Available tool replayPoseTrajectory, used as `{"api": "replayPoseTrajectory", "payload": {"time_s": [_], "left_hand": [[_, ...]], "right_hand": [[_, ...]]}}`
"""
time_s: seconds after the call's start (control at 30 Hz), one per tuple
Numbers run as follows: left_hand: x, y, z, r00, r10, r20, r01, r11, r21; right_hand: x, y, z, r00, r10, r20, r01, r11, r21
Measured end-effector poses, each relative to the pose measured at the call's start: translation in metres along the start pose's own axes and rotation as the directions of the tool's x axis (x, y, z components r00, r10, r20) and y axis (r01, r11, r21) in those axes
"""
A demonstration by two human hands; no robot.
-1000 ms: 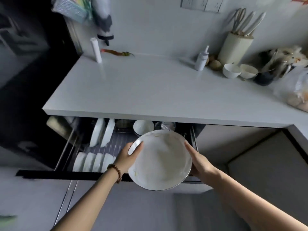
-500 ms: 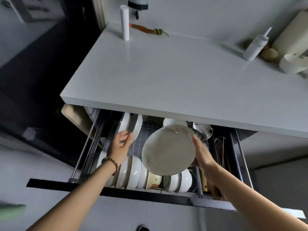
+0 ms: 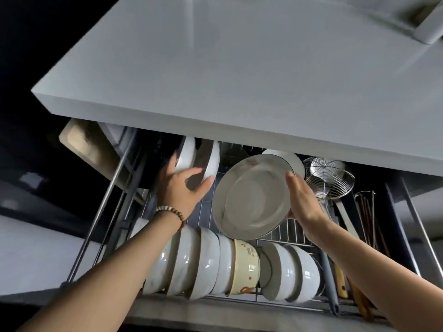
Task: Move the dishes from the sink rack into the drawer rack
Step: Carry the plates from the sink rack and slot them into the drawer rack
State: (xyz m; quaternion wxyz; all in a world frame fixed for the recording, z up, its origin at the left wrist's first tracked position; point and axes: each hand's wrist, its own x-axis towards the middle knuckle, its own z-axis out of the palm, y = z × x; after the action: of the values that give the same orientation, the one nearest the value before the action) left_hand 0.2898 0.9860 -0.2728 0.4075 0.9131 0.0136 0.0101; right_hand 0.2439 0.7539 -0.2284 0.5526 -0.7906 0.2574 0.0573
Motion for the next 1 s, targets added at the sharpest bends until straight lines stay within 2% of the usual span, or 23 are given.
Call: {"api": "replayPoseTrajectory", "payload": {"time_s": [0.17, 0.33, 0.43, 0.77, 1.0], "left_hand": [[0.014, 0.000, -0.001, 0.996, -0.057, 0.064, 0.058, 0.998, -0.016], [0.013, -0.004, 0.000, 0.996, -0.006, 0.088, 0.016, 0.992, -0.123], [0.014, -0.004, -0.001, 0.998, 0.016, 0.065, -0.005, 0.987, -0.160], [0.018, -0.007, -0.009, 0.999, -0.037, -0.029, 0.030, 0.972, -0.234], [0.018, -0.009, -0.007, 0.999, -0.040, -0.036, 0.029, 0.962, -0.273]], "right_hand": [[0.018, 0.005, 0.017, 0.998, -0.051, -0.032, 0.051, 0.999, 0.003], [0.031, 0.001, 0.032, 0.996, -0.078, -0.054, 0.076, 0.996, -0.036], [0.039, -0.003, 0.040, 0.995, -0.093, -0.043, 0.090, 0.993, -0.078], [0.053, -0.001, 0.060, 0.991, -0.124, -0.052, 0.113, 0.979, -0.170], [0.045, -0.013, 0.072, 0.983, -0.177, -0.055, 0.155, 0.947, -0.280]]}}
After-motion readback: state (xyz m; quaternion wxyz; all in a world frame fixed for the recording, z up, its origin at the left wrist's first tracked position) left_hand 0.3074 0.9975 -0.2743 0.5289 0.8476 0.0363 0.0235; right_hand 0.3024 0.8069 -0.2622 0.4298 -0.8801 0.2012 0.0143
